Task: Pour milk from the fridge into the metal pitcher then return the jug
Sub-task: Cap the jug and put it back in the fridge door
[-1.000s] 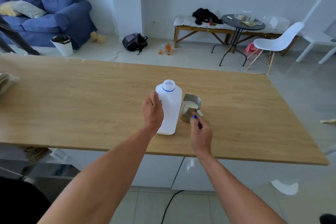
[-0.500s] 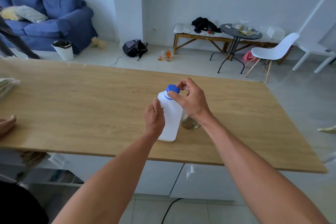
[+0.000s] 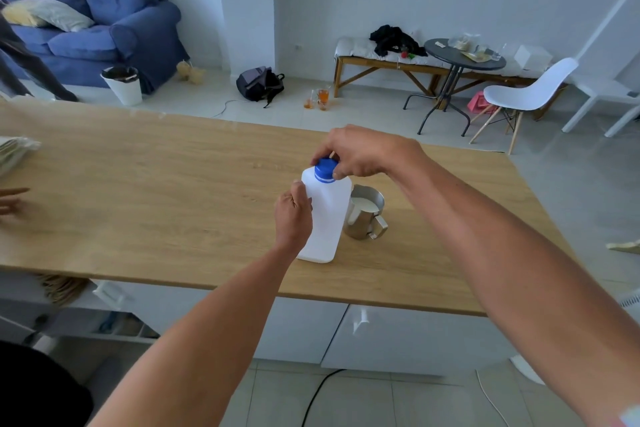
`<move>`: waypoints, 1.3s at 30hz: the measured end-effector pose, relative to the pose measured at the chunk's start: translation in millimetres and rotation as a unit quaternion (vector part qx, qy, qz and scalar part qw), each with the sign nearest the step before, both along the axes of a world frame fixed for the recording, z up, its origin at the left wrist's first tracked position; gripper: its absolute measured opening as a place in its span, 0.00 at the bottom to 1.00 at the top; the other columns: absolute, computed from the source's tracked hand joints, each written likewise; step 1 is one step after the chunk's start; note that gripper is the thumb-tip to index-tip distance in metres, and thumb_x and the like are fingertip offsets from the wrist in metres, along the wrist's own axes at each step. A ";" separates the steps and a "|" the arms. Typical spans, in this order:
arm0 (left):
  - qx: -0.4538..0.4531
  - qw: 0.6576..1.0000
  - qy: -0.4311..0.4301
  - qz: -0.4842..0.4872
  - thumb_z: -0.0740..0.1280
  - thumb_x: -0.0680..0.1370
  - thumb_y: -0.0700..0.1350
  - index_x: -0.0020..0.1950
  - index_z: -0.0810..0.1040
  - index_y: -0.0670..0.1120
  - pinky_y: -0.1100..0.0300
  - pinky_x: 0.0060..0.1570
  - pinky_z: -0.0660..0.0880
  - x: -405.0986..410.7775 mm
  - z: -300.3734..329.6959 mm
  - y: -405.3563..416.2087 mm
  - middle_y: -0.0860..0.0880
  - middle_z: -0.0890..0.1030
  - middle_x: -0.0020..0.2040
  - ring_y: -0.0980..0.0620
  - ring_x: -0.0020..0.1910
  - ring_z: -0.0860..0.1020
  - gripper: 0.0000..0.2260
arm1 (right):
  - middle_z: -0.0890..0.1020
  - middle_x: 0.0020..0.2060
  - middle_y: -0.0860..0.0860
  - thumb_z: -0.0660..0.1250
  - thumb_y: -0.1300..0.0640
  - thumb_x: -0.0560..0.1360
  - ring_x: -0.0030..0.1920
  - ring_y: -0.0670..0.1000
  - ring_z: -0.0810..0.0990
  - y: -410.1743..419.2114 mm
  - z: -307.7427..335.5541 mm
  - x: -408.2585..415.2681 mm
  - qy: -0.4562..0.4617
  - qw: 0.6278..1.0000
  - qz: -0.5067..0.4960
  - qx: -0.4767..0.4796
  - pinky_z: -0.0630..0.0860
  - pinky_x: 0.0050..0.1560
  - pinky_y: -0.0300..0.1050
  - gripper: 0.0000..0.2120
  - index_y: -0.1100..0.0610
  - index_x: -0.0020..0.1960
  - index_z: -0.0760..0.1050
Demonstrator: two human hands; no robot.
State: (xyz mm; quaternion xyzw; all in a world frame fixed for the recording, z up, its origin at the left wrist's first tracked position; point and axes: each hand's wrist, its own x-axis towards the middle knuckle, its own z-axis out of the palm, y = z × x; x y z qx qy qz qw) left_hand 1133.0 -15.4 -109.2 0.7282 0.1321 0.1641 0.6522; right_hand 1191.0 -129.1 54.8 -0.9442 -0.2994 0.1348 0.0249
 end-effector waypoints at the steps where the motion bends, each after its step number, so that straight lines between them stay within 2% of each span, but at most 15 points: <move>1: -0.003 1.000 -0.002 0.000 0.53 0.84 0.44 0.31 0.58 0.46 0.62 0.26 0.58 -0.2 0.2 -0.1 0.52 0.63 0.25 0.51 0.28 0.61 0.21 | 0.82 0.63 0.49 0.72 0.65 0.76 0.58 0.53 0.81 -0.5 2.1 -0.5 -0.001 1.000 0.002 0.002 0.79 0.60 0.50 0.25 0.46 0.69 0.80; 4: -0.002 1.000 -0.002 0.004 0.53 0.85 0.45 0.31 0.58 0.46 0.61 0.27 0.58 1.0 -0.6 -1.2 0.50 0.63 0.26 0.51 0.28 0.60 0.21 | 0.82 0.57 0.47 0.74 0.60 0.76 0.54 0.53 0.82 -0.3 2.5 -1.1 -0.010 1.000 0.004 0.003 0.79 0.57 0.50 0.19 0.49 0.66 0.82; 6: 0.003 1.000 -0.001 0.013 0.52 0.85 0.45 0.30 0.58 0.46 0.61 0.26 0.58 1.5 -2.3 -2.7 0.50 0.63 0.26 0.52 0.27 0.60 0.22 | 0.83 0.52 0.51 0.74 0.51 0.76 0.46 0.55 0.83 2.9 -2.1 -3.1 -0.039 0.999 -0.012 -0.006 0.80 0.47 0.53 0.09 0.54 0.54 0.83; 7: 0.005 1.000 -0.001 0.018 0.52 0.85 0.45 0.30 0.58 0.46 0.62 0.26 0.58 1.3 -2.6 -3.6 0.50 0.63 0.26 0.53 0.26 0.59 0.23 | 0.81 0.49 0.53 0.72 0.48 0.76 0.42 0.55 0.81 4.6 -5.2 -4.3 -0.056 0.998 -0.031 -0.008 0.77 0.41 0.51 0.11 0.56 0.48 0.80; 9: 0.004 1.000 -0.002 0.030 0.52 0.86 0.45 0.30 0.58 0.46 0.63 0.25 0.58 0.6 -2.0 -5.9 0.50 0.63 0.26 0.53 0.26 0.60 0.23 | 0.73 0.44 0.51 0.70 0.43 0.78 0.39 0.53 0.76 7.7 -11.6 -8.0 -0.080 0.995 -0.066 -0.010 0.70 0.36 0.47 0.17 0.56 0.46 0.71; 11: 0.007 0.999 -0.004 0.041 0.52 0.86 0.45 0.30 0.58 0.45 0.61 0.27 0.60 0.7 -1.6 -7.3 0.50 0.63 0.26 0.53 0.27 0.61 0.23 | 0.71 0.44 0.51 0.67 0.42 0.80 0.42 0.54 0.74 10.5 -15.6 -13.0 -0.089 0.993 -0.078 -0.003 0.68 0.38 0.48 0.18 0.56 0.47 0.69; 15: 0.002 0.998 -0.010 0.061 0.52 0.86 0.45 0.32 0.57 0.45 0.56 0.31 0.62 1.4 -2.6 -9.6 0.48 0.61 0.28 0.50 0.30 0.63 0.22 | 0.72 0.38 0.50 0.63 0.42 0.82 0.41 0.55 0.74 7.9 -25.7 -15.4 -0.113 0.992 -0.060 -0.002 0.68 0.39 0.49 0.21 0.55 0.39 0.67; 18: -0.011 0.998 -0.010 0.064 0.52 0.86 0.46 0.30 0.57 0.46 0.55 0.34 0.66 2.8 -5.4 -10.2 0.52 0.61 0.25 0.49 0.31 0.64 0.23 | 0.74 0.42 0.51 0.55 0.35 0.82 0.42 0.56 0.76 -4.1 -36.2 -10.6 -0.173 0.985 -0.009 -0.024 0.69 0.42 0.49 0.23 0.55 0.48 0.73; 20: -0.013 0.997 -0.012 0.072 0.52 0.85 0.46 0.29 0.57 0.47 0.51 0.35 0.69 2.8 -7.4 -11.5 0.55 0.61 0.24 0.49 0.30 0.63 0.23 | 0.72 0.40 0.50 0.51 0.33 0.81 0.38 0.55 0.74 -10.8 -46.0 -2.6 -0.234 0.971 0.024 -0.039 0.64 0.37 0.47 0.26 0.54 0.46 0.72; 23: -0.034 0.994 0.005 0.105 0.53 0.85 0.46 0.29 0.62 0.41 0.51 0.35 0.67 3.5 -8.9 -15.9 0.46 0.67 0.27 0.48 0.31 0.66 0.24 | 0.67 0.30 0.47 0.44 0.31 0.77 0.30 0.54 0.70 -10.2 -60.2 1.0 -0.294 0.955 0.030 -0.020 0.57 0.30 0.43 0.32 0.56 0.36 0.69; 26: -0.053 0.987 0.027 0.149 0.52 0.84 0.48 0.33 0.70 0.35 0.50 0.38 0.70 5.9 -8.3 -21.3 0.40 0.76 0.32 0.44 0.35 0.73 0.24 | 0.64 0.24 0.47 0.51 0.34 0.79 0.27 0.54 0.68 -4.9 -70.9 0.0 -0.314 0.949 -0.013 0.022 0.57 0.30 0.42 0.30 0.54 0.29 0.59; 28: -0.061 0.984 0.035 0.162 0.51 0.82 0.50 0.34 0.71 0.37 0.50 0.40 0.71 7.7 -8.6 -23.4 0.41 0.78 0.34 0.43 0.38 0.75 0.24 | 0.65 0.23 0.48 0.55 0.36 0.80 0.26 0.54 0.68 -2.2 -74.1 -2.2 -0.313 0.948 -0.044 0.029 0.60 0.30 0.42 0.29 0.54 0.28 0.58; 31: -0.054 0.984 0.034 0.169 0.50 0.82 0.50 0.37 0.71 0.33 0.51 0.38 0.67 7.0 -5.0 -25.8 0.38 0.77 0.35 0.46 0.36 0.71 0.24 | 0.65 0.24 0.49 0.54 0.36 0.81 0.28 0.55 0.70 3.3 -75.1 -4.9 -0.309 0.948 -0.076 0.028 0.62 0.32 0.44 0.30 0.54 0.28 0.59; 35: -0.034 0.986 0.029 0.161 0.51 0.84 0.46 0.35 0.72 0.35 0.54 0.36 0.67 3.7 -3.6 -26.3 0.34 0.79 0.37 0.46 0.37 0.72 0.23 | 0.66 0.25 0.49 0.53 0.35 0.82 0.29 0.55 0.71 2.4 -74.9 -6.9 -0.303 0.949 -0.079 0.023 0.62 0.33 0.44 0.30 0.54 0.29 0.60; 39: -0.019 0.991 0.032 0.128 0.50 0.82 0.48 0.30 0.66 0.45 0.51 0.39 0.68 -0.8 -1.6 -21.7 0.42 0.76 0.33 0.45 0.37 0.73 0.22 | 0.68 0.26 0.48 0.50 0.28 0.81 0.30 0.55 0.72 -4.6 -72.7 -10.3 -0.282 0.956 -0.069 0.032 0.67 0.35 0.46 0.32 0.53 0.33 0.61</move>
